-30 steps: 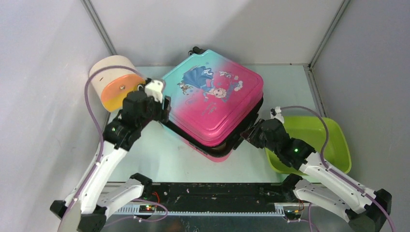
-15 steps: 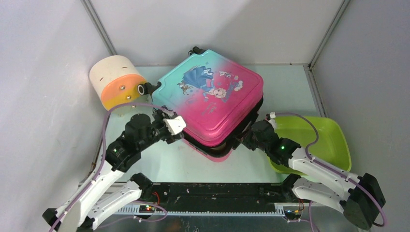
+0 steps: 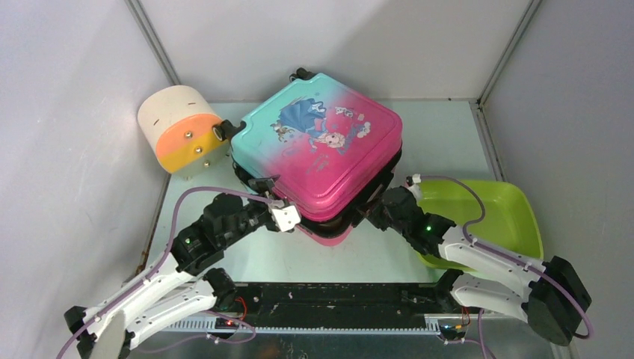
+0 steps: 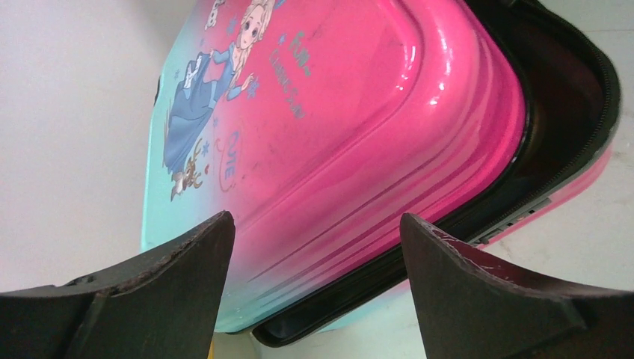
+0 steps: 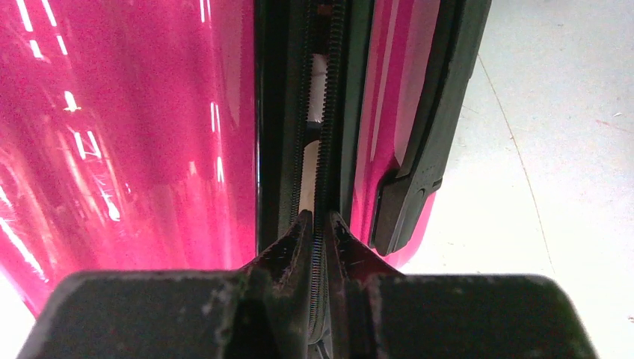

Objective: Open, take out, and arrange the luggage

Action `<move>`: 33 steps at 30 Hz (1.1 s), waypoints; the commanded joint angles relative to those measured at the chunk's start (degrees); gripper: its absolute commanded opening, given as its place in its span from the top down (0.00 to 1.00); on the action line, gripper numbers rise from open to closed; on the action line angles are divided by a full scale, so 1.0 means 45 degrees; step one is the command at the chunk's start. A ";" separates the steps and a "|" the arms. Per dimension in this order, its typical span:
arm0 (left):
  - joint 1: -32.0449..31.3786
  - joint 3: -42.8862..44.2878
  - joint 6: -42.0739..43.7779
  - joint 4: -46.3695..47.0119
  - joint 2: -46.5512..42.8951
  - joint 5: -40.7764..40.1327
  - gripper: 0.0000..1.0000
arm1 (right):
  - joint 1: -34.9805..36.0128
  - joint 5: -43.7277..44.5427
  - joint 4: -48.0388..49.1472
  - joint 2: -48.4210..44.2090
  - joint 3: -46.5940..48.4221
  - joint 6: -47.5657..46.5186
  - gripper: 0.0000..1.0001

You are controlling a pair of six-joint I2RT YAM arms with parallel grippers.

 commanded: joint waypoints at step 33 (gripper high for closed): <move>-0.0395 0.0072 -0.0535 0.0995 -0.0005 -0.1105 0.14 | -0.1141 0.3912 -0.3840 0.2134 0.2467 -0.0710 0.88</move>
